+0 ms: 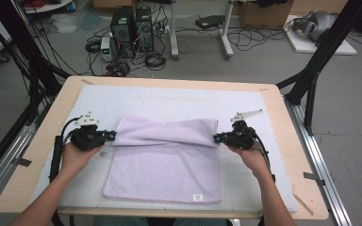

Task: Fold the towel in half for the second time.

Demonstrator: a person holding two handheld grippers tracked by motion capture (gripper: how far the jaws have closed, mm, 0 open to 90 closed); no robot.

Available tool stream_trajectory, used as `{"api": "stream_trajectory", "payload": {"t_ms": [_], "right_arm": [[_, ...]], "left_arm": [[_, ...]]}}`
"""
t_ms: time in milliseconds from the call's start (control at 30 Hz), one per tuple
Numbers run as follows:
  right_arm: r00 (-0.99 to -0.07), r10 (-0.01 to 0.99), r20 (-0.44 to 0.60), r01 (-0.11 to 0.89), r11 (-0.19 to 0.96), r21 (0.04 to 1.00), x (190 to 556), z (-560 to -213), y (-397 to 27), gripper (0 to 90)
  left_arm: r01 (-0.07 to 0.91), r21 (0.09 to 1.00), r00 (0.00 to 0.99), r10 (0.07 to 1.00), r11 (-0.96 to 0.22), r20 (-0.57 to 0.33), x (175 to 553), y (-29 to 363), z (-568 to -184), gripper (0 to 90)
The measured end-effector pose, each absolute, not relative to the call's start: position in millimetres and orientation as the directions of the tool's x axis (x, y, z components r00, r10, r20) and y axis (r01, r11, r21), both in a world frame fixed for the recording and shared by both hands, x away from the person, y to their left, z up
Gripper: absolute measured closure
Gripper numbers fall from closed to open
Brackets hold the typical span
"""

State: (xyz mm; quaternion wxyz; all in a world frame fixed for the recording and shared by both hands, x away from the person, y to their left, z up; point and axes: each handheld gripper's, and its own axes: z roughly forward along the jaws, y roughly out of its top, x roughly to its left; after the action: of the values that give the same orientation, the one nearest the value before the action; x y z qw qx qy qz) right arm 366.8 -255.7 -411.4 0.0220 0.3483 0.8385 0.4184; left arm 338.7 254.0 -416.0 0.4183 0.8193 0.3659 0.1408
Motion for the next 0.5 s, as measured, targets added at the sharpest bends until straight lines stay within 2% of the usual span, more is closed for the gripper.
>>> {"api": "stream_trajectory", "payload": {"t_ms": [67, 133, 167, 267, 333, 500], "right_arm": [[-0.755, 0.598, 0.269, 0.577, 0.413, 0.705, 360, -419, -258, 83.1], [-0.751, 0.599, 0.279, 0.589, 0.415, 0.694, 357, -426, -260, 76.4], [-0.741, 0.61, 0.281, 0.602, 0.416, 0.682, 357, -427, -261, 67.6], [-0.732, 0.625, 0.269, 0.597, 0.399, 0.696, 357, -420, -265, 54.7], [-0.718, 0.649, 0.251, 0.597, 0.389, 0.702, 362, -410, -267, 47.1], [-0.709, 0.678, 0.192, 0.567, 0.388, 0.726, 379, -390, -263, 38.6]], "left_arm": [[0.497, 0.768, 0.705, 0.704, -0.404, -0.086, 332, 255, -423, 87.3], [0.512, 0.753, 0.709, 0.698, -0.413, -0.1, 329, 256, -429, 85.8], [0.52, 0.751, 0.704, 0.702, -0.406, -0.108, 329, 256, -430, 79.5], [0.526, 0.756, 0.695, 0.709, -0.39, -0.118, 333, 257, -425, 59.4], [0.522, 0.762, 0.692, 0.713, -0.383, -0.115, 339, 256, -417, 52.3], [0.523, 0.778, 0.662, 0.741, -0.349, -0.112, 368, 246, -399, 43.3]]}}
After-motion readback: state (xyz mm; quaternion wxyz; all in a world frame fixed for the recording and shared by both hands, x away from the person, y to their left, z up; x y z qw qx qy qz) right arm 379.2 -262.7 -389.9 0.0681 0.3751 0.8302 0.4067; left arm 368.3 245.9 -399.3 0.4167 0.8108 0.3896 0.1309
